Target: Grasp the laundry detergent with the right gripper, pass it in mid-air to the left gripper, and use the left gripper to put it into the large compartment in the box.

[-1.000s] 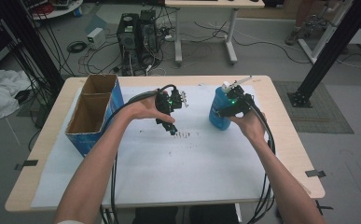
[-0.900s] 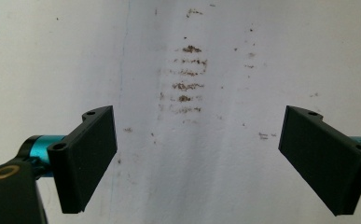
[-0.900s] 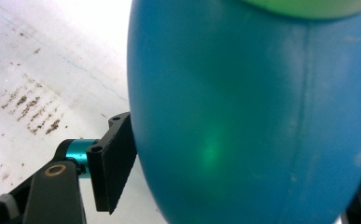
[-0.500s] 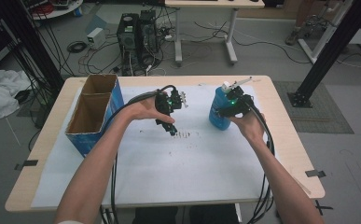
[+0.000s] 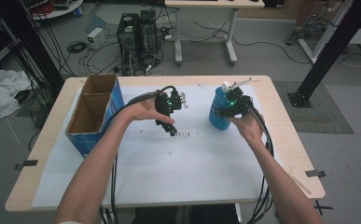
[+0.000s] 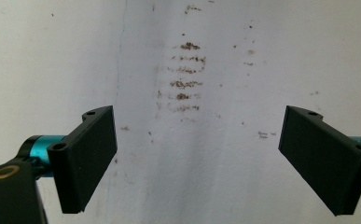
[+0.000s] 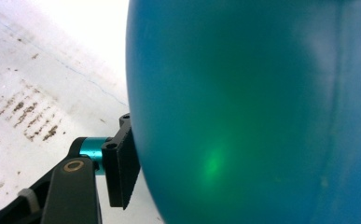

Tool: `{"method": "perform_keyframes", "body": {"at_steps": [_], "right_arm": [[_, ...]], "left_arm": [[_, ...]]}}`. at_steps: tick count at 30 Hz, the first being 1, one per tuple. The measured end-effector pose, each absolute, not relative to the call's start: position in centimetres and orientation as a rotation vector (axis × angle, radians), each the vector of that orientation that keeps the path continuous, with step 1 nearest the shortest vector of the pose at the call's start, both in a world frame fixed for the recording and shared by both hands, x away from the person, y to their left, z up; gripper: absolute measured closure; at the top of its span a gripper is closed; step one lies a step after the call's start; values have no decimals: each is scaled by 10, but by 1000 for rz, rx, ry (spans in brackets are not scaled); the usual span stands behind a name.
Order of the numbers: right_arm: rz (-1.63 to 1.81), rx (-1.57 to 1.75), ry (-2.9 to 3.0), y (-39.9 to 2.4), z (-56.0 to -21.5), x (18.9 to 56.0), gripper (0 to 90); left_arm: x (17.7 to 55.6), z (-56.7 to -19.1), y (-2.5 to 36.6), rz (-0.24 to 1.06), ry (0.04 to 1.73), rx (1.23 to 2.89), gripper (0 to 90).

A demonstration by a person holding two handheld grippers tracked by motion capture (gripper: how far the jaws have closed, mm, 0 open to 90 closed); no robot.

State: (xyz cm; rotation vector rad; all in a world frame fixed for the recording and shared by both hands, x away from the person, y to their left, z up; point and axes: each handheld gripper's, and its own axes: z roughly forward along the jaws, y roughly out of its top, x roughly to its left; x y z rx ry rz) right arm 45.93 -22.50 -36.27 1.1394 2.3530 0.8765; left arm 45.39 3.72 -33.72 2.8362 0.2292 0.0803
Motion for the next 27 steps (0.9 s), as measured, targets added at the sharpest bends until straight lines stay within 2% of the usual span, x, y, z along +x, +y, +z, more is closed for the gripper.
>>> {"method": "perform_keyframes", "body": {"at_steps": [17,27], "right_arm": [[913,1154,2352,-229,-365,461,377],[956,1167,2357,-232,-366,461,438]], "left_arm": [[454,-337,36,88,228,2833,114],[453,-336,37,95,228,2828,114]]}}
